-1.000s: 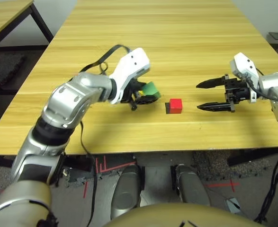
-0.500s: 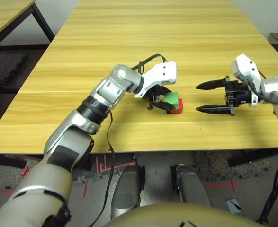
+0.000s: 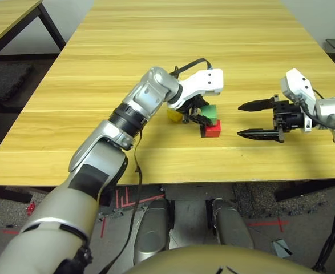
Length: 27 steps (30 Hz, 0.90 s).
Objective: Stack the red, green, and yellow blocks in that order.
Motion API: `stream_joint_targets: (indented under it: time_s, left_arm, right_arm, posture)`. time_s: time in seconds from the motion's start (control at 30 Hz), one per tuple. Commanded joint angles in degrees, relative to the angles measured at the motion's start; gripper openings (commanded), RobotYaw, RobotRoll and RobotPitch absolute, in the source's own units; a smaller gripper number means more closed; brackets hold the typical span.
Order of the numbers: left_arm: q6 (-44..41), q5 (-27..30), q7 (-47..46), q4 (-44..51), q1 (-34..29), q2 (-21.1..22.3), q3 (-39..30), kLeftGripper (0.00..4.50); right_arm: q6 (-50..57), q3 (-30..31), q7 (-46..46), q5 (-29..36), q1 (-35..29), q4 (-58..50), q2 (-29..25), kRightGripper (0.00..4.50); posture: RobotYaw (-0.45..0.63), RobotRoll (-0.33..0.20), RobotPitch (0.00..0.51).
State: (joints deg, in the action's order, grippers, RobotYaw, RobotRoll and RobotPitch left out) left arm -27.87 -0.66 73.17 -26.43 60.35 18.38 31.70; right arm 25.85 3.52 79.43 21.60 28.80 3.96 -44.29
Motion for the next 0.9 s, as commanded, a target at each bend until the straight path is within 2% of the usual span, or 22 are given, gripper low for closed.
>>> stream_joint_targets:
  time_s: [0.03,0.27,0.9]
  left_arm:
    - [-0.57,-1.17,0.41,0.07,0.67,-1.42,0.61,2.11]
    - [-0.96,-2.09,0.26,-0.72,0.71,-3.23,0.25,2.11]
    - [-2.27,-3.31,-0.31,-0.59,-0.50,-3.62,-0.14,2.11]
  right_arm:
    - [0.13,-0.32,-0.17,0.78,-0.79,-0.69,-0.46,4.50]
    - [0.14,-0.62,-0.56,1.00,-2.02,-1.38,-0.47,4.50]
    - [0.04,-0.52,-1.39,1.77,-2.77,-1.44,-0.56,4.50]
  posture:
    - [0.02,-0.035,0.094]
    - [0.00,-0.032,0.102]
    - [0.00,-0.033,0.108]
